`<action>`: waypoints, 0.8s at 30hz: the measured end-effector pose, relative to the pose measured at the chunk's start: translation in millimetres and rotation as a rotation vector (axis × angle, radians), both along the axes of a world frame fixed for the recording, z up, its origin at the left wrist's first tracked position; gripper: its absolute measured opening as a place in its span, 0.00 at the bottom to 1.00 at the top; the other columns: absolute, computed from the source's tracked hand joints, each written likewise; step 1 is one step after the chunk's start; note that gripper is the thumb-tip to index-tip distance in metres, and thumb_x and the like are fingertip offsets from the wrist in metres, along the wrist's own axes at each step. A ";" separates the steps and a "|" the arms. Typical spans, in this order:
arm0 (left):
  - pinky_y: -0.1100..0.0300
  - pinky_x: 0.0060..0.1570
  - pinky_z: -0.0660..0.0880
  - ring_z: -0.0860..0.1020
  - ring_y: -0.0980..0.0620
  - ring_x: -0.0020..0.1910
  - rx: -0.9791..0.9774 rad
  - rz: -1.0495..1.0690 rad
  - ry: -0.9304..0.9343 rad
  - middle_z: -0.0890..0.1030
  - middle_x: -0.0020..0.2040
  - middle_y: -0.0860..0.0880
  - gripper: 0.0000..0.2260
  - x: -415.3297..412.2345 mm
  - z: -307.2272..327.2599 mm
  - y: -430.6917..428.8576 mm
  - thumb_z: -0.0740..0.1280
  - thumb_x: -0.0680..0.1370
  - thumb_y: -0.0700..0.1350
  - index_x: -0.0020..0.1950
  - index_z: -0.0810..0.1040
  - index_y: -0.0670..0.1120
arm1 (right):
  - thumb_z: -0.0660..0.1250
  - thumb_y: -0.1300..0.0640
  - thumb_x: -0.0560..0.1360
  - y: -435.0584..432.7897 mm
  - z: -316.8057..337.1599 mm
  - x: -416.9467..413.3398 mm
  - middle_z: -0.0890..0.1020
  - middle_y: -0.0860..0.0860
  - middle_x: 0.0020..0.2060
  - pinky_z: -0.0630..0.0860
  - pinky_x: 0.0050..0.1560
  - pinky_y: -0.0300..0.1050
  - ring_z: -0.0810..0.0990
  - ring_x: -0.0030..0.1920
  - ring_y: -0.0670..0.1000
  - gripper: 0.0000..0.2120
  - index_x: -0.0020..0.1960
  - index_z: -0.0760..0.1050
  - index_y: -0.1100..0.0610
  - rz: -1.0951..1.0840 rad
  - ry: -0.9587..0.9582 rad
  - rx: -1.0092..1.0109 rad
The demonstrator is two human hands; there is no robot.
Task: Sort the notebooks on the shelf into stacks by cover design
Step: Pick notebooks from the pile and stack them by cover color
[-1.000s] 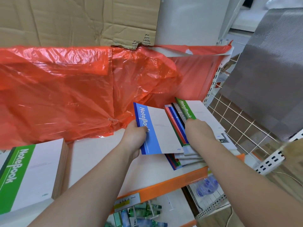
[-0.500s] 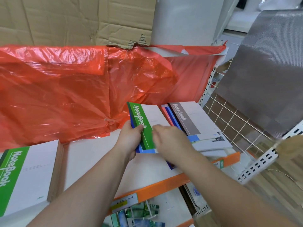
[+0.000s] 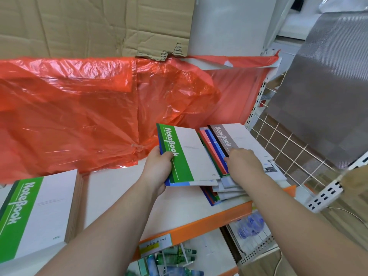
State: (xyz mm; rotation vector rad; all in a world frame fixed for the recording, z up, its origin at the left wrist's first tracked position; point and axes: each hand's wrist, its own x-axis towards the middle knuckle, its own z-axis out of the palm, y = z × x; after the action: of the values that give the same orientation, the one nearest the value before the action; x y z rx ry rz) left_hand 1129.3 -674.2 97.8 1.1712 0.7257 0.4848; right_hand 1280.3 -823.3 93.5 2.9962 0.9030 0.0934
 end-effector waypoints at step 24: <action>0.48 0.43 0.82 0.84 0.46 0.50 0.037 -0.005 -0.002 0.85 0.53 0.49 0.11 -6.7 -16.8 8.1 0.60 0.82 0.40 0.62 0.76 0.50 | 0.58 0.57 0.79 15.6 9.2 -30.2 0.72 0.61 0.63 0.70 0.60 0.51 0.70 0.63 0.60 0.17 0.66 0.68 0.62 0.008 0.018 -0.008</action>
State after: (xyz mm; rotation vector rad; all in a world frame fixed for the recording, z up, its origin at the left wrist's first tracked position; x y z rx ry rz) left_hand 1122.6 -666.1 81.0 1.2067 0.7145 0.4966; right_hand 1250.1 -807.6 102.7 2.9912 0.9155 0.0623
